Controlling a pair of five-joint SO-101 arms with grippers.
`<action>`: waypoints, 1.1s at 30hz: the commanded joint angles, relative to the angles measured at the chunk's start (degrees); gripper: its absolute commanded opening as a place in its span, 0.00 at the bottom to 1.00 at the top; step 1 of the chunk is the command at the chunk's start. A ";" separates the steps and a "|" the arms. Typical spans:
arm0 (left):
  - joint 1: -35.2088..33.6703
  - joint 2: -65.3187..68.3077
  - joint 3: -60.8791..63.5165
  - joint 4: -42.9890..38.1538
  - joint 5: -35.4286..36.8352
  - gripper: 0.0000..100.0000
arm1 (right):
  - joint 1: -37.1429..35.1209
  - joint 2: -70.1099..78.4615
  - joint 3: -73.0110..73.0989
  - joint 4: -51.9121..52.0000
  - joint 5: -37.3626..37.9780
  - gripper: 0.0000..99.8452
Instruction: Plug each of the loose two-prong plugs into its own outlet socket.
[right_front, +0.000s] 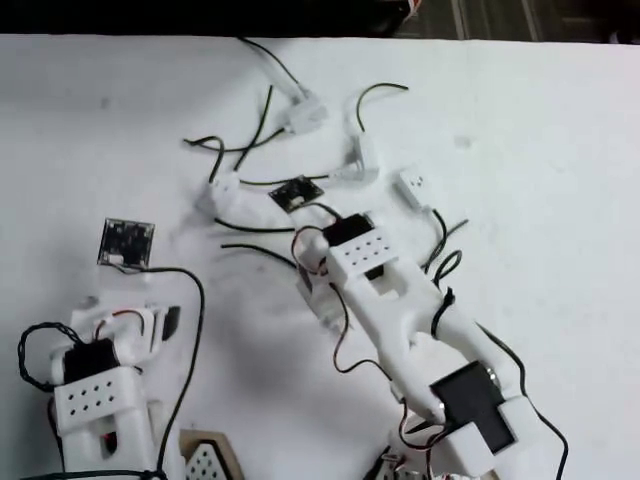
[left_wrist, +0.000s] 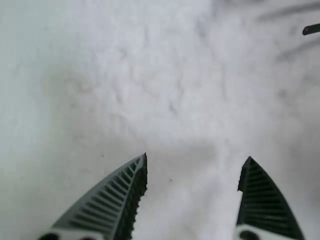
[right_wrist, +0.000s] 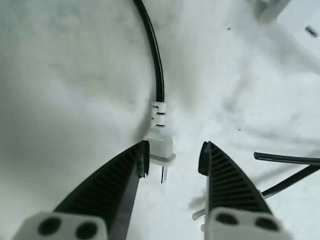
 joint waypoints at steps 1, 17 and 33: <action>-0.48 -1.01 -0.18 -0.97 -0.44 0.29 | 0.84 0.04 0.00 0.13 0.62 0.16; -0.48 -1.01 -0.18 -0.97 -0.44 0.29 | -3.30 8.22 -0.09 -0.75 -0.97 0.16; -0.48 -1.01 -0.18 -0.97 -0.44 0.29 | -3.65 5.67 -0.26 0.66 -1.93 0.02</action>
